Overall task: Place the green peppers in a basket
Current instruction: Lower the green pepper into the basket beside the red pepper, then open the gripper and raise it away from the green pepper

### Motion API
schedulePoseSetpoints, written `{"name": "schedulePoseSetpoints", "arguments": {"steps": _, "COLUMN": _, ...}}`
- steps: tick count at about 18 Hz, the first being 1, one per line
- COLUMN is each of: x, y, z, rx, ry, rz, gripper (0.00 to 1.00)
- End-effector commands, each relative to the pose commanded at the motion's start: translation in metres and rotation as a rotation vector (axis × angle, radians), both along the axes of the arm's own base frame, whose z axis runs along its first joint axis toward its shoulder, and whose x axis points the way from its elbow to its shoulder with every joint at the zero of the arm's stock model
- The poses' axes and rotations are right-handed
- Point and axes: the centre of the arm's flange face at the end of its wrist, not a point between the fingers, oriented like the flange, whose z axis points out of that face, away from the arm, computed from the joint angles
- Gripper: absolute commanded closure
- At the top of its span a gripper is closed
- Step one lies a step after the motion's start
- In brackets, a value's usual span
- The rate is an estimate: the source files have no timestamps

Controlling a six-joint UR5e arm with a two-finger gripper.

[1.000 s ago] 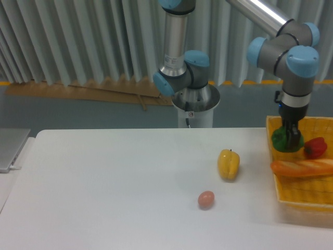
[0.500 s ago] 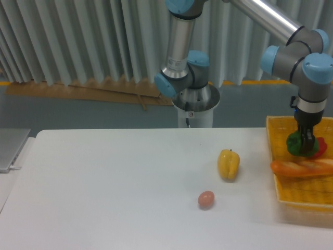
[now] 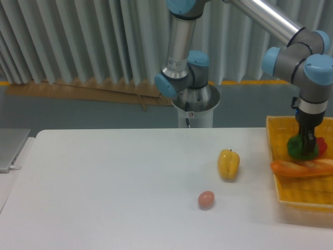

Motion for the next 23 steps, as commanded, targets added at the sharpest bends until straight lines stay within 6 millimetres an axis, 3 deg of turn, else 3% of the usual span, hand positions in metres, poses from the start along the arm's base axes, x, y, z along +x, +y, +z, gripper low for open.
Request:
{"name": "schedulePoseSetpoints", "arguments": {"steps": 4, "x": 0.002, "y": 0.011, "z": 0.008, "rx": 0.029, "ry": 0.012, "rz": 0.031, "gripper": 0.00}}
{"name": "schedulePoseSetpoints", "arguments": {"steps": 8, "x": 0.018, "y": 0.046, "z": 0.021, "rx": 0.050, "ry": 0.038, "rz": 0.096, "gripper": 0.00}}
{"name": "schedulePoseSetpoints", "arguments": {"steps": 15, "x": 0.035, "y": 0.085, "z": 0.035, "rx": 0.068, "ry": 0.062, "rz": 0.043, "gripper": 0.00}}
{"name": "schedulePoseSetpoints", "arguments": {"steps": 20, "x": 0.042, "y": 0.087, "z": 0.042, "rx": 0.075, "ry": 0.044, "rz": 0.034, "gripper": 0.00}}
{"name": "schedulePoseSetpoints", "arguments": {"steps": 23, "x": 0.061, "y": 0.083, "z": 0.061, "rx": 0.056, "ry": 0.007, "rz": 0.029, "gripper": 0.00}}
